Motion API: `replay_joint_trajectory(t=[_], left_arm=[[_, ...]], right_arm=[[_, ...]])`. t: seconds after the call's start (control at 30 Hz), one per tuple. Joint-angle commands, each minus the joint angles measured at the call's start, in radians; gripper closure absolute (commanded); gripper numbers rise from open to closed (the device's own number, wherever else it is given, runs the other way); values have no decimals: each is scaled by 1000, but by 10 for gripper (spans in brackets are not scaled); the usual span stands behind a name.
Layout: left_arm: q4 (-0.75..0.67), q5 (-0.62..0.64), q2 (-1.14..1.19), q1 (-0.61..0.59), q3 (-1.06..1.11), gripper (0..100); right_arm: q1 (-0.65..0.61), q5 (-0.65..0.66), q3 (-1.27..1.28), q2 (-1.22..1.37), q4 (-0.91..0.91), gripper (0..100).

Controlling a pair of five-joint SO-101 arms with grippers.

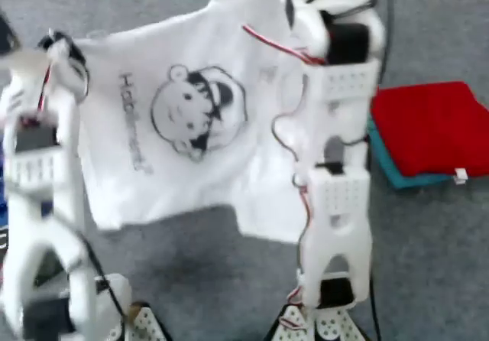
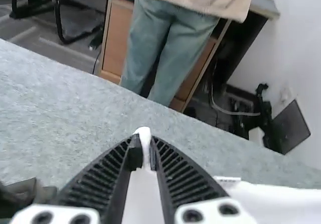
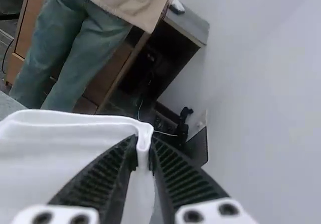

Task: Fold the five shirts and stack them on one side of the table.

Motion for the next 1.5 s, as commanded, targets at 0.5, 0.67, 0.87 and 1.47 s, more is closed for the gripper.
replay_joint_trajectory(t=[0.5,0.67,0.87,1.47], left_arm=[[941,-8,709,10,-981,971],[1079,-35,703,15,-920,971],[1149,-86,701,64,-766,971],[681,-166,368,-16,-41,971]], right_arm=[[43,-69,-25,-28,344,985],[46,-75,-13,-102,667,985],[100,-77,150,-150,669,985],[133,199,1460,-812,512,985]])
